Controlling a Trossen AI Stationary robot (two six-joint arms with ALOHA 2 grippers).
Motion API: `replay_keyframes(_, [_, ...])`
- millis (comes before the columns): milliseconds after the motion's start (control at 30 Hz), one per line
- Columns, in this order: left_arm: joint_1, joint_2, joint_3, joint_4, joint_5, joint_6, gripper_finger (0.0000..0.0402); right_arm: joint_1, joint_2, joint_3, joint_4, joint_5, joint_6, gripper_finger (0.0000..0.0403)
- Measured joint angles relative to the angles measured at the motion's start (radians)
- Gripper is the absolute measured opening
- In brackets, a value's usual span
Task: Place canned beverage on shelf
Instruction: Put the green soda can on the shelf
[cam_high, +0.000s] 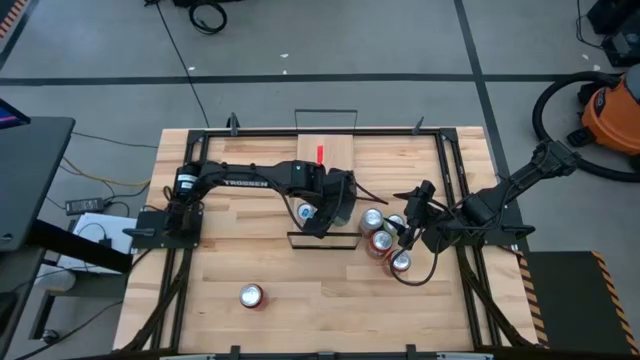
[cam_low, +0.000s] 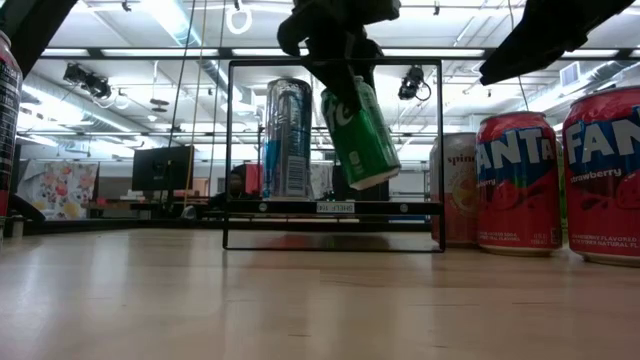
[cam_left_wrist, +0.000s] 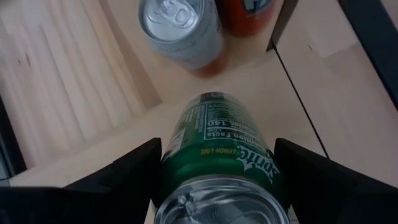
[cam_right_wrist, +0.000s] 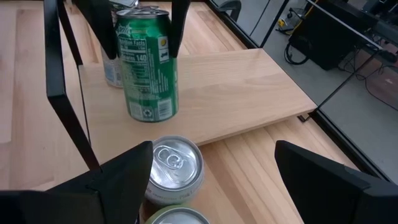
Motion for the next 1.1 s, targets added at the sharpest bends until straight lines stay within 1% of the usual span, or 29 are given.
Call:
replay_keyframes(333, [0.002,0.0,0.0,0.077,0.0,0.003,0.03,0.0,0.0,0.0,0.001,0.0,0.0,0.0348])
replay_keyframes(567, [0.002,0.039,0.002,0.045,0.0,0.003,0.03,0.0,0.0,0.0,0.003,0.0,0.0,0.0348])
replay_keyframes(700, [0.003,0.046,0.003,0.047,-0.001,0.012,0.03,0.0,0.001,-0.001,0.007,-0.001,-0.003,0.0348])
replay_keyframes(867, [0.003,0.049,0.004,0.038,0.028,0.019,0.03,0.001,0.002,-0.001,0.014,-0.001,-0.01,0.0348])
replay_keyframes(1100, [0.003,0.05,0.004,0.037,0.029,0.021,0.03,0.007,0.001,-0.001,0.014,-0.001,-0.01,0.0348])
